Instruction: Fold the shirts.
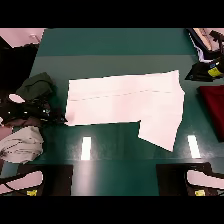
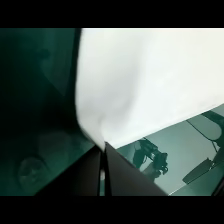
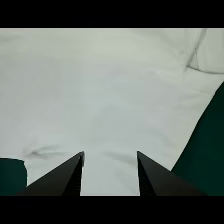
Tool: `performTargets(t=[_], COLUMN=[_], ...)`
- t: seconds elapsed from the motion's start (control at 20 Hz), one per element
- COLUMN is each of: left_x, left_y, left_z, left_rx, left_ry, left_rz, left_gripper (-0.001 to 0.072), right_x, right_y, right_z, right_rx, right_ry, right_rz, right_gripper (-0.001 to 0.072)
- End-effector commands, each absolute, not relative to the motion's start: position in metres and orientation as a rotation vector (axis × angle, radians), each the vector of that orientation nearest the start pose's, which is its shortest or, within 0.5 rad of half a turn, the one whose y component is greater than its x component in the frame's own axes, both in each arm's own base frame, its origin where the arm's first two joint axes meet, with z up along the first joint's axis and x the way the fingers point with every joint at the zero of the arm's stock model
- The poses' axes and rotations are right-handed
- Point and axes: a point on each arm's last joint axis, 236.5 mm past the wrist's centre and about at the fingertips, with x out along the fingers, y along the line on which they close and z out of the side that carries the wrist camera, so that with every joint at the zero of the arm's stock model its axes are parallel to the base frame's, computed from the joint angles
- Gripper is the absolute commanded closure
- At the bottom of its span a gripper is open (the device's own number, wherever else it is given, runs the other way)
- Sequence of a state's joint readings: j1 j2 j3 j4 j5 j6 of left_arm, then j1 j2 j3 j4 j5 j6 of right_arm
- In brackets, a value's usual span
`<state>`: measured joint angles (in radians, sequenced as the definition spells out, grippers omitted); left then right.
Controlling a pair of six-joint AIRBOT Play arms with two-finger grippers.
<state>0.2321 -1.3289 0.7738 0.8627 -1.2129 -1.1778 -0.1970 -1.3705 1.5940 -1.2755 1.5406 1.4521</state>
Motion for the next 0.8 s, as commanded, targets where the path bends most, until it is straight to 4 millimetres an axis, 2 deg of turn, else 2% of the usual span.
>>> performTargets(t=[0.0,0.15,0.35,0.5,0.6,0.75], left_x=[0.302,0.305,0.307,0.305,0.305,0.304], left_y=[-0.087,-0.084,-0.061,-0.059,-0.059,-0.059], left_z=[-0.056,-0.043,-0.022,-0.008,-0.007,-0.006], left_rx=[-0.677,-0.628,-0.466,-0.427,-0.425,-0.425], left_ry=[1.458,1.431,1.338,1.300,1.298,1.299], left_rz=[-0.436,-0.448,-0.385,-0.383,-0.385,-0.387], left_gripper=[0.0686,0.0687,0.0687,0.0687,0.0686,0.0686], right_x=[0.381,0.355,0.295,0.243,0.208,0.184], right_y=[-0.009,-0.016,-0.018,-0.022,-0.022,-0.004], right_z=[0.107,0.088,0.028,-0.025,-0.052,-0.074], right_rx=[0.220,0.201,0.214,0.305,0.397,0.583], right_ry=[1.333,1.411,1.527,1.596,1.653,1.655], right_rz=[0.157,0.119,0.067,0.009,-0.018,0.026], right_gripper=[0.0333,0.0333,0.0333,0.0333,0.0333,0.0331])
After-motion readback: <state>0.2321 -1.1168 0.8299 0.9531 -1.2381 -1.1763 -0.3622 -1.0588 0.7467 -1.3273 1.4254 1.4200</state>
